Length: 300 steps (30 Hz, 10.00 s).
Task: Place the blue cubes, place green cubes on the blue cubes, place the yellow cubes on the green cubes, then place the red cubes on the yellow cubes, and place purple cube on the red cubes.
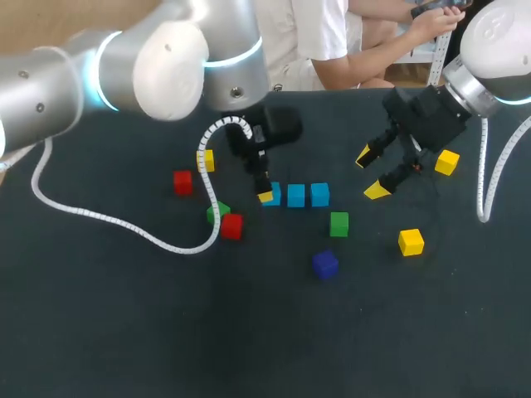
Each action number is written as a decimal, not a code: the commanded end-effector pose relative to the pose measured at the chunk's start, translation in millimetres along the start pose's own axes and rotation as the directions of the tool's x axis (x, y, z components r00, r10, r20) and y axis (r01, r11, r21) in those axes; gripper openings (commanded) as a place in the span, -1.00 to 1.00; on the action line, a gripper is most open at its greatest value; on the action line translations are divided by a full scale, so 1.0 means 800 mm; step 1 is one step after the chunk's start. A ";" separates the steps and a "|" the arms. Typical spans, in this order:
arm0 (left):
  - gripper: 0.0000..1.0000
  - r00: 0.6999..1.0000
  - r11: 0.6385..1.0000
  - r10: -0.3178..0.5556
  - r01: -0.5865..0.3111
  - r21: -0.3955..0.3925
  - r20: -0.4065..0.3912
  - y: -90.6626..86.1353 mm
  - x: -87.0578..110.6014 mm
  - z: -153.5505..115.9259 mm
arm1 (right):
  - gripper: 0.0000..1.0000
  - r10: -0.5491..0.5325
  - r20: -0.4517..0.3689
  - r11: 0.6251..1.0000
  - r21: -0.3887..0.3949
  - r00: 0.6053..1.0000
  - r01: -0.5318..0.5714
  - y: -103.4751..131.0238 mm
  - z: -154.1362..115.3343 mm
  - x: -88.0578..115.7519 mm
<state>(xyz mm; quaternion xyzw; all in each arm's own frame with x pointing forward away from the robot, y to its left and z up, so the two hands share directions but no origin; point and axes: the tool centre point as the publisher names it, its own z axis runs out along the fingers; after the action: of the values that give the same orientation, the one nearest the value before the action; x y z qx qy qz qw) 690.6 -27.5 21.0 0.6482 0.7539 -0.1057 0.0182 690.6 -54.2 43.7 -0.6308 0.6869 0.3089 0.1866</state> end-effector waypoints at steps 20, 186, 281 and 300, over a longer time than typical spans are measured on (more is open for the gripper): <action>-1.00 0.999 0.999 -0.014 0.013 0.036 0.032 0.023 0.004 0.026 | 1.00 -0.001 0.002 1.000 0.000 1.000 0.001 0.000 0.000 0.000; -1.00 1.000 0.999 0.022 -0.022 0.034 0.016 0.025 0.000 0.022 | 1.00 -0.001 0.002 1.000 0.000 1.000 0.001 0.000 0.000 0.000; 1.00 0.926 0.998 0.019 0.004 -0.059 0.378 -0.023 0.071 -0.039 | 1.00 -0.001 0.002 1.000 0.000 1.000 0.001 0.000 0.000 0.000; 1.00 0.902 0.993 0.111 -0.081 -0.090 0.418 -0.004 0.047 -0.050 | 1.00 -0.001 0.002 1.000 0.000 1.000 0.001 0.000 0.000 0.000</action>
<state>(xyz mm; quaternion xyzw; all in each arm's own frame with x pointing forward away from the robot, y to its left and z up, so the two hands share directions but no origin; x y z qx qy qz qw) 681.3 16.9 55.1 0.6436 0.7036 -0.2136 0.2124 690.6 -54.2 43.7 -0.6308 0.6869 0.3089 0.1866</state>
